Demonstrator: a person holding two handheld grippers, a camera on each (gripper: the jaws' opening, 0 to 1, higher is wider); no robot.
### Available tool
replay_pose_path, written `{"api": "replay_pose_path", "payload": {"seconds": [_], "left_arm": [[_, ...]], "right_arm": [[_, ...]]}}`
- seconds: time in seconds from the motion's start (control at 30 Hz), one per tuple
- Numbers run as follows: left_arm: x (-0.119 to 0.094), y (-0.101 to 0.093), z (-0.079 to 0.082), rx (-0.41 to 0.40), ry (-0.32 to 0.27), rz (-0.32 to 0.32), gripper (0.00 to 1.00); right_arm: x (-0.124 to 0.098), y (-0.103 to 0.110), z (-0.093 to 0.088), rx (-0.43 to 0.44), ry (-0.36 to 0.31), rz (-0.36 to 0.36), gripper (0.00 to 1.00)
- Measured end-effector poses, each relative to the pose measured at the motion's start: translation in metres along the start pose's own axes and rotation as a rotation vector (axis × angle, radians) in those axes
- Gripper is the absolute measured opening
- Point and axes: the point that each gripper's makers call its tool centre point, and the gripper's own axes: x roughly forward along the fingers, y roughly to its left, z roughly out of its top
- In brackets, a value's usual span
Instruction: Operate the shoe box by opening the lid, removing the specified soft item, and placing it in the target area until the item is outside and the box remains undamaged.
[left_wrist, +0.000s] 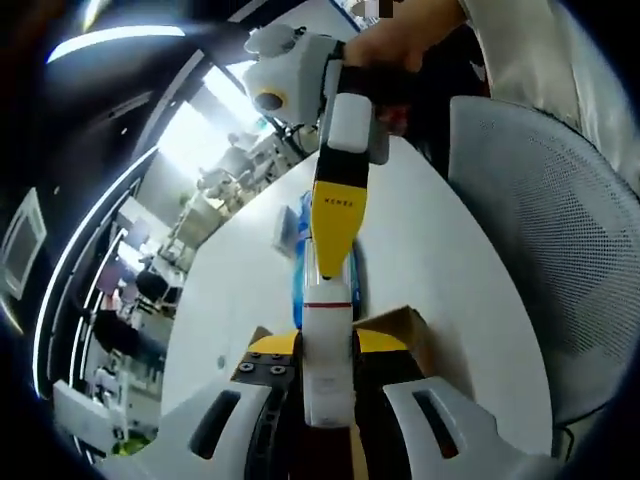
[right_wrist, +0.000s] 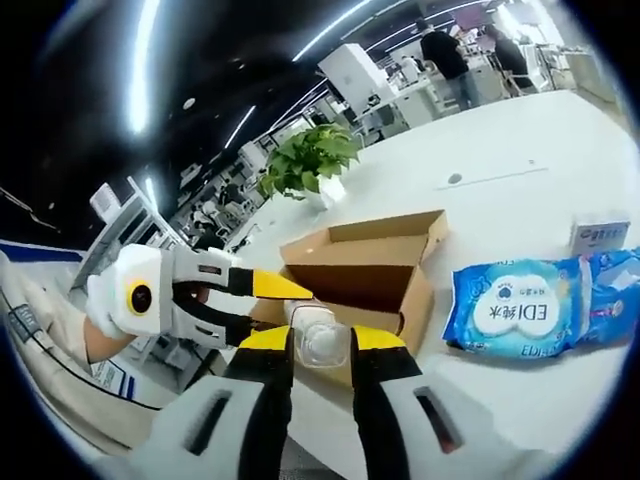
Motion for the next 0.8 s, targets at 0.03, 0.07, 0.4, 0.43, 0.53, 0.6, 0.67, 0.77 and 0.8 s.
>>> {"api": "replay_pose_path", "payload": {"seconds": [0.03,0.07,0.4,0.43,0.53,0.6,0.67,0.77,0.8], "left_arm": [[0.0007,0.0000,-0.0002,0.001,0.000,0.000,0.17],[0.0013,-0.0001,-0.0002,0.003,0.001,-0.001,0.17],[0.0075,0.0008,0.0024,0.020,-0.001,-0.014,0.17],[0.0078,0.0011,0.0027,0.025,-0.001,-0.012,0.17],[0.0089,0.0019,0.0035,0.032,0.005,-0.011,0.17],[0.0092,0.0016,0.0039,0.036,0.005,-0.013,0.17],[0.0092,0.0013,0.0042,0.038,0.008,-0.014,0.17],[0.0091,0.0016,0.0053,0.057,0.018,-0.011,0.17],[0.0092,0.0024,0.0056,0.071,0.021,-0.007,0.17]], "right_arm": [[0.0002,-0.0003,-0.0001,-0.001,0.000,-0.003,0.19],[0.0001,-0.0008,-0.0004,-0.001,0.000,-0.008,0.19],[-0.0061,-0.0019,0.0013,0.046,-0.026,-0.013,0.16],[-0.0064,-0.0018,0.0018,0.051,-0.029,-0.014,0.16],[-0.0075,-0.0010,0.0023,0.044,-0.039,-0.021,0.16],[-0.0076,-0.0010,0.0021,0.042,-0.044,-0.025,0.16],[-0.0083,-0.0018,0.0018,0.046,-0.048,-0.027,0.15],[-0.0092,-0.0018,0.0019,0.057,-0.060,-0.027,0.15],[-0.0093,-0.0019,0.0020,0.061,-0.062,-0.026,0.15]]}}
